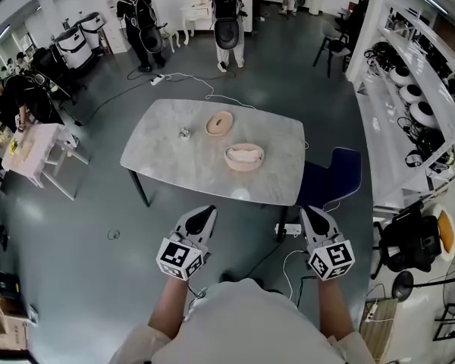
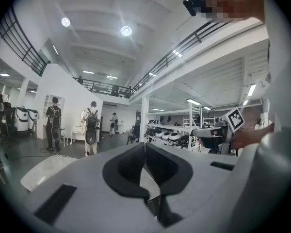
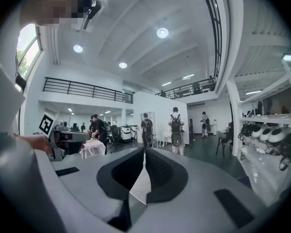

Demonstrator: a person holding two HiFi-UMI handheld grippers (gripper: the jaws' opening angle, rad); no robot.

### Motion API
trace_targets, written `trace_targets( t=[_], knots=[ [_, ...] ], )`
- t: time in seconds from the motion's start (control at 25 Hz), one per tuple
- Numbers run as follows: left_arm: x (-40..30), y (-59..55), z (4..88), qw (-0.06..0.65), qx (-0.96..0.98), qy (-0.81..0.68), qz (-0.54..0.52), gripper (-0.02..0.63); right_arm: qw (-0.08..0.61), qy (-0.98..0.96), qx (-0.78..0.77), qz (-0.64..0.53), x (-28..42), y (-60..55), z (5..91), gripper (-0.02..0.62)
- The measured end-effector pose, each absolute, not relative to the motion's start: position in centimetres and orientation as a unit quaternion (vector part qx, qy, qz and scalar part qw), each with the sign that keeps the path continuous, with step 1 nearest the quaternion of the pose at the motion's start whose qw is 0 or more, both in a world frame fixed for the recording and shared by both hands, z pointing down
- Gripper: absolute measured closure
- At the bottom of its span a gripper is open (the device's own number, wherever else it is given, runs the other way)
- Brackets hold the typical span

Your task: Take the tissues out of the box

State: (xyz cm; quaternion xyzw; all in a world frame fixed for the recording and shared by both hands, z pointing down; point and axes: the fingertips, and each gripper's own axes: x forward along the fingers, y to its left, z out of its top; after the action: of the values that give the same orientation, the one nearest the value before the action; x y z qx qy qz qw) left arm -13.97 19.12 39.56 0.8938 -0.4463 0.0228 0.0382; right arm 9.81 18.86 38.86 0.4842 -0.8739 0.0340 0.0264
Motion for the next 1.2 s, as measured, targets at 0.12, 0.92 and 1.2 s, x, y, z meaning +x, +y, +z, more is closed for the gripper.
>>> trace_targets(
  t=[0.12, 0.92, 1.2],
  knots=[
    [-14.4, 19.1, 39.9, 0.041, 0.893, -0.447, 0.024, 0.589, 0.028, -0.874, 0.484, 0.037, 9.4, 18.9, 39.1, 0.557],
    [-17.8, 18.5, 41.6, 0.064, 0.903, -0.424, 0.020, 0.509, 0.044, -0.868, 0.492, 0.056, 5.0, 18.5, 41.0, 0.557],
    [-20.2, 18.8, 42.5, 0.073, 0.907, -0.414, 0.028, 0.509, 0.044, -0.856, 0.512, 0.060, 3.6, 19.2, 41.1, 0.557]
  ],
)
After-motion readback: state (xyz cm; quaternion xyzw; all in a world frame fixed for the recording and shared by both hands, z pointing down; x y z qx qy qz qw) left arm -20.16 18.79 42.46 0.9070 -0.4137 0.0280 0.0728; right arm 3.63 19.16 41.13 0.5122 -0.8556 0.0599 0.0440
